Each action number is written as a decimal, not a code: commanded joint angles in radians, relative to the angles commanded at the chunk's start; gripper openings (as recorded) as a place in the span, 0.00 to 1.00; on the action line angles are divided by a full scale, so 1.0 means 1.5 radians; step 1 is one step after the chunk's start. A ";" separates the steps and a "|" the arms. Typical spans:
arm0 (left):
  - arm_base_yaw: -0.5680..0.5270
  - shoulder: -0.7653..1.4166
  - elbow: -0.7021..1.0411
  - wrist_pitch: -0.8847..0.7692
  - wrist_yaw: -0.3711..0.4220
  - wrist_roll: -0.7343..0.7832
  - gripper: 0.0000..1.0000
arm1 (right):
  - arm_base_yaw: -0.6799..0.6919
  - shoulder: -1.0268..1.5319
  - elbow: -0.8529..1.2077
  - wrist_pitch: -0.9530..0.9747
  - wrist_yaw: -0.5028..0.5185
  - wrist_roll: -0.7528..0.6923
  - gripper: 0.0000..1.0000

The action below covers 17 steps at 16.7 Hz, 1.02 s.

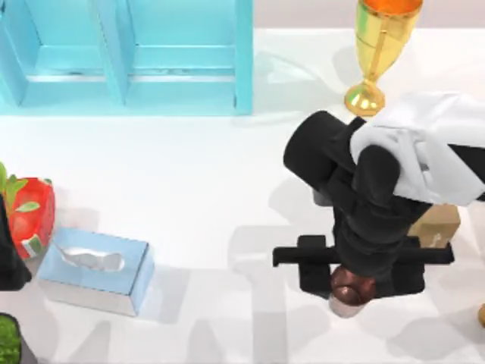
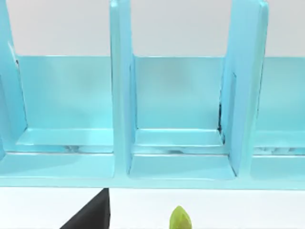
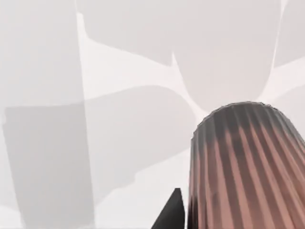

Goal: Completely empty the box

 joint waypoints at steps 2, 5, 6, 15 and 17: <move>0.000 0.000 0.000 0.000 0.000 0.000 1.00 | 0.001 0.005 -0.014 0.025 0.000 0.001 0.00; 0.000 0.000 0.000 0.000 0.000 0.000 1.00 | 0.002 0.014 -0.034 0.053 0.001 0.002 0.00; 0.000 0.000 0.000 0.000 0.000 0.000 1.00 | 0.002 0.014 -0.034 0.053 0.001 0.002 0.00; 0.000 0.000 0.000 0.000 0.000 0.000 1.00 | 0.002 0.014 -0.034 0.053 0.001 0.002 0.53; 0.000 0.000 0.000 0.000 0.000 0.000 1.00 | 0.002 0.014 -0.034 0.053 0.001 0.002 0.68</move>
